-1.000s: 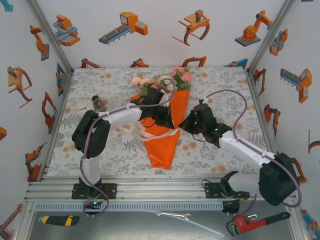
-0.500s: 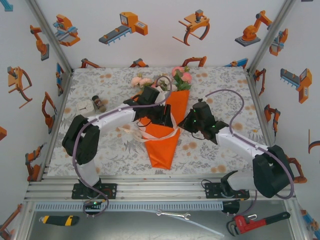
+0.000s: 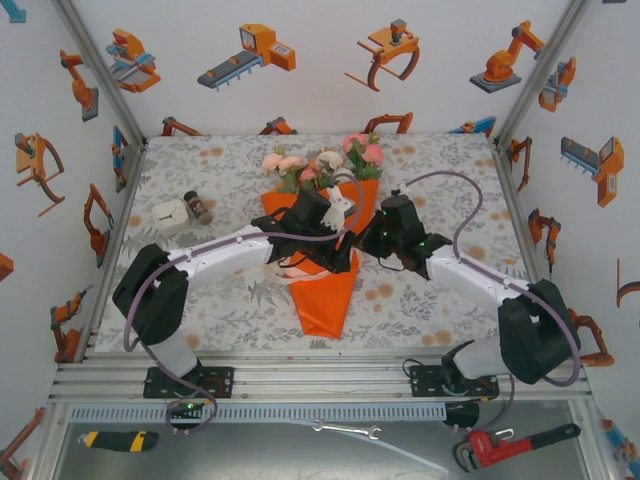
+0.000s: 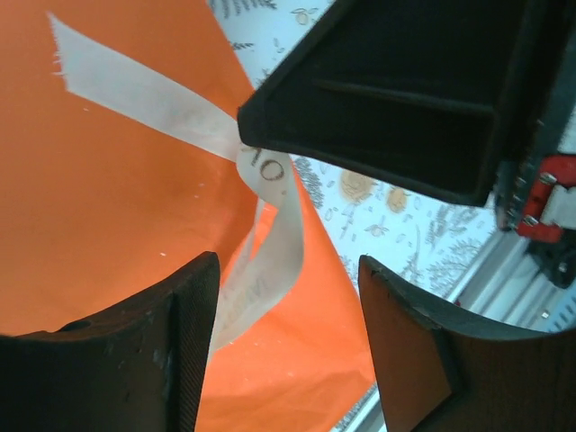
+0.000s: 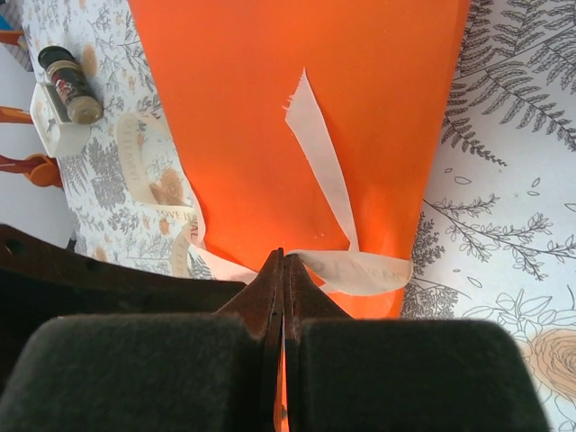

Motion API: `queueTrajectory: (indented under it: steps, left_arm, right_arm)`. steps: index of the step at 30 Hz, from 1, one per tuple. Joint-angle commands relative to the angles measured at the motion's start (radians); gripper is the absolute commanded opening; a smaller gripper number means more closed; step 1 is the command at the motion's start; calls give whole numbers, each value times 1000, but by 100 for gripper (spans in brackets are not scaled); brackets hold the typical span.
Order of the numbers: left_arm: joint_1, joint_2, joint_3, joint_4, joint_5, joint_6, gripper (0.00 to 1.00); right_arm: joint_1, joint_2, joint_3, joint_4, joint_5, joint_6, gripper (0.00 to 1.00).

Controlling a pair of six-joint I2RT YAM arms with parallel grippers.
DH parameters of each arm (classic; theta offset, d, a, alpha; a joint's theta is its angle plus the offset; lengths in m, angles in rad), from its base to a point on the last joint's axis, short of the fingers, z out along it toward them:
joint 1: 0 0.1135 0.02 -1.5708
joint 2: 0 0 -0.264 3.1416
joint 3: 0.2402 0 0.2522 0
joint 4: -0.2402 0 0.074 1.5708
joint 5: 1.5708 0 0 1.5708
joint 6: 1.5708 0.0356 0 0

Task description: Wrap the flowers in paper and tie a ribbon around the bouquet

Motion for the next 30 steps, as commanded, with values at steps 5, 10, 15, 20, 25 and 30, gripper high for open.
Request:
queueTrajectory:
  steps: [5, 10, 15, 20, 25, 30]
  left_arm:
    - [12, 39, 9, 57, -82, 18, 6]
    - [24, 41, 12, 75, -69, -19, 0]
    - [42, 39, 9, 100, -34, -51, 0]
    - [51, 43, 10, 112, -31, -59, 0]
    - [59, 54, 14, 112, -27, -67, 0]
    - [70, 46, 6, 114, -10, -69, 0]
  right_arm:
    - [-11, 24, 53, 7, -9, 21, 5]
    - [-10, -52, 6, -31, 18, 36, 26]
    - [33, -178, -117, -57, 95, 121, 28]
    - [111, -173, -159, 1, 148, 254, 30]
    - [124, -47, -145, 82, 168, 375, 40]
    - [124, 41, -109, 75, 246, 420, 45]
